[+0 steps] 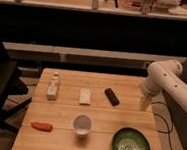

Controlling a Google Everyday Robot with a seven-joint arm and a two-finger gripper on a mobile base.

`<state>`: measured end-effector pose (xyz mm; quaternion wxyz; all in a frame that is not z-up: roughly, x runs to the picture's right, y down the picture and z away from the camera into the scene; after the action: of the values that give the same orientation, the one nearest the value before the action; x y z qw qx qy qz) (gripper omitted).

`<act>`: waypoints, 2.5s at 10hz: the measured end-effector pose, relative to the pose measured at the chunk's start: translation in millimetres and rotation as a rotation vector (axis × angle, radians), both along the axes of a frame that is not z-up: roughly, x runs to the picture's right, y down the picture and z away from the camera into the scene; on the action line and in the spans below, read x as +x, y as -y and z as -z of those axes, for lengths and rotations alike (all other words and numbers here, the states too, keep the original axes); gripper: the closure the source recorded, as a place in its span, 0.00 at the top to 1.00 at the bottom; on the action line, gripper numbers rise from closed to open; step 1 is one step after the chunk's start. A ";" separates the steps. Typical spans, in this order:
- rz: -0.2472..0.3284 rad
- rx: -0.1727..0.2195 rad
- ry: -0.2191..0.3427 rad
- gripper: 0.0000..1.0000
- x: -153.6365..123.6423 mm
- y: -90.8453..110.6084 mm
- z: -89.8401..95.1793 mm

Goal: Push the eraser across the table

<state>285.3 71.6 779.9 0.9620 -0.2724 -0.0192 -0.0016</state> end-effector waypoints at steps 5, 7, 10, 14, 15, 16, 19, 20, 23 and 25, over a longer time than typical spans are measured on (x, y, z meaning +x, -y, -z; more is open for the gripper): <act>0.002 -0.005 0.014 0.80 6.7 -0.2 -22.0; 0.006 -0.004 0.018 0.80 7.8 0.4 -27.4; 0.009 -0.006 0.024 0.80 8.6 0.5 -37.6; 0.010 -0.007 0.033 0.80 6.9 -0.6 -48.4; 0.011 -0.006 0.033 0.80 7.2 -0.3 -49.7; 0.010 -0.009 0.035 0.80 7.3 -1.6 -52.2; 0.011 -0.012 0.041 0.80 3.4 -2.9 -58.6; 0.011 -0.012 0.042 0.80 3.3 -3.2 -60.5; 0.013 -0.015 0.047 0.71 0.7 -5.0 -66.2; 0.016 -0.017 0.050 0.66 -1.7 -6.6 -69.9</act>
<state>283.6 78.2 849.8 0.9588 -0.2807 -0.0409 -0.0157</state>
